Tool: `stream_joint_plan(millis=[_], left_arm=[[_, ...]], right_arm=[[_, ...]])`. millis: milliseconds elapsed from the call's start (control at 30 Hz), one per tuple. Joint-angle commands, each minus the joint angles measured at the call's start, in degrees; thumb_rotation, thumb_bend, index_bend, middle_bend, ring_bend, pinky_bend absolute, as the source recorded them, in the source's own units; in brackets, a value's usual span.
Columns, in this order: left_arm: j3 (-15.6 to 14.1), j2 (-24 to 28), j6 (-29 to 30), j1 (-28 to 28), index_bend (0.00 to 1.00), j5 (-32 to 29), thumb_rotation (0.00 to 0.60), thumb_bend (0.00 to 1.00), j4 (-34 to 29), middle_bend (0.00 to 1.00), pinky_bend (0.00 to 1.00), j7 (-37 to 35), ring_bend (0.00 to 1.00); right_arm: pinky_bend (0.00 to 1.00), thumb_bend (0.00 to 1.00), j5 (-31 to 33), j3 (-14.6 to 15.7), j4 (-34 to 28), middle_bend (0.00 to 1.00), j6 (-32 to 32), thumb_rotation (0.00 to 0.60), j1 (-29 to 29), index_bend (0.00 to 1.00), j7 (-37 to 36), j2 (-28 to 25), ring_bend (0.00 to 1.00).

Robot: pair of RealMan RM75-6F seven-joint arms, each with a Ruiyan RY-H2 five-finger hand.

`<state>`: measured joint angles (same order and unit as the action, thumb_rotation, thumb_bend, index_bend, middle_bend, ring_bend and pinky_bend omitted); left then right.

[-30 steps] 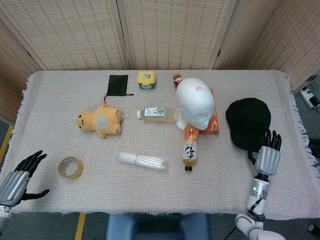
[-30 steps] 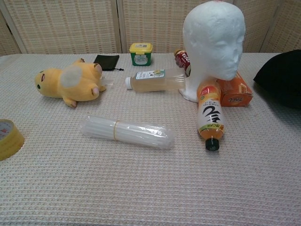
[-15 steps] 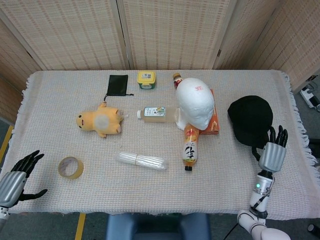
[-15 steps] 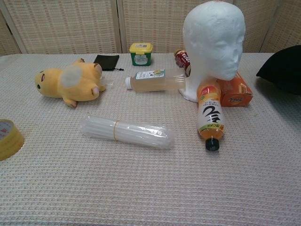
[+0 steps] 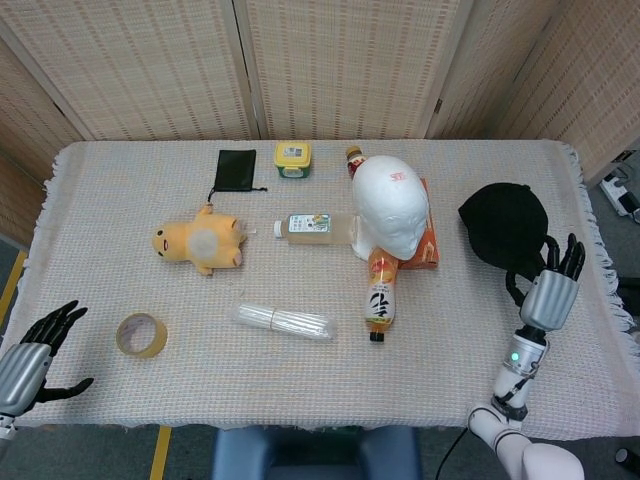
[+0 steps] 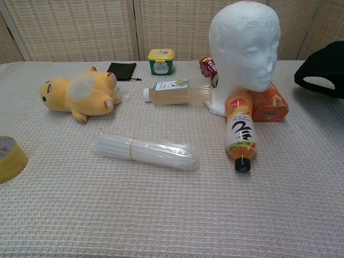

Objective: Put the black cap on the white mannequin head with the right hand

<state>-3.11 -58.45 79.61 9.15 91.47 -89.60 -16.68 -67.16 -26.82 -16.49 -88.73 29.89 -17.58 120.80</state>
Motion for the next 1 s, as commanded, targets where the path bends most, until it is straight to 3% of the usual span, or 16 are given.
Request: stream_joint_plan(millis=[33, 400, 600, 833, 1000], left_arm=[[0.03, -0.09, -0.23, 0.06, 0.08, -0.11, 0.600, 0.21, 0.09, 0.00, 0.15, 0.09, 0.00], [-0.01, -0.99, -1.28, 0.33, 0.08, -0.45, 0.600, 0.21, 0.52, 0.00, 0.15, 2.01, 0.00], [-0.01, -1.44, -1.98, 0.47, 0.08, -0.85, 0.600, 0.21, 0.42, 0.00, 0.15, 3.09, 0.00], [0.21, -1.73, -2.01, 0.39, 0.08, -1.37, 0.600, 0.21, 0.13, 0.00, 0.15, 4.33, 0.00], [0.36, -1.63, -1.65, 0.14, 0.08, -1.68, 0.600, 0.21, 0.03, 0.00, 0.15, 4.72, 0.00]], right_arm=[[0.00, 0.33, 1.55, -2.52, -2.61, 0.23, -1.31, 0.600, 2.98, 0.91, 1.10, -1.58, 0.00], [0.00, 0.33, 3.17, -7.84, -12.47, 0.23, -5.13, 0.600, 9.61, 0.91, 5.66, -7.32, 0.00], [0.00, 0.33, 4.37, -11.73, -21.20, 0.23, -6.26, 0.600, 13.55, 0.91, 10.21, -11.66, 0.00], [0.00, 0.32, 2.84, -11.67, -31.65, 0.22, -7.14, 0.600, 17.44, 0.91, 15.69, -12.58, 0.00], [0.00, 0.31, 0.40, -9.47, -35.97, 0.22, -6.70, 0.600, 20.70, 0.91, 18.99, -10.78, 0.00]])
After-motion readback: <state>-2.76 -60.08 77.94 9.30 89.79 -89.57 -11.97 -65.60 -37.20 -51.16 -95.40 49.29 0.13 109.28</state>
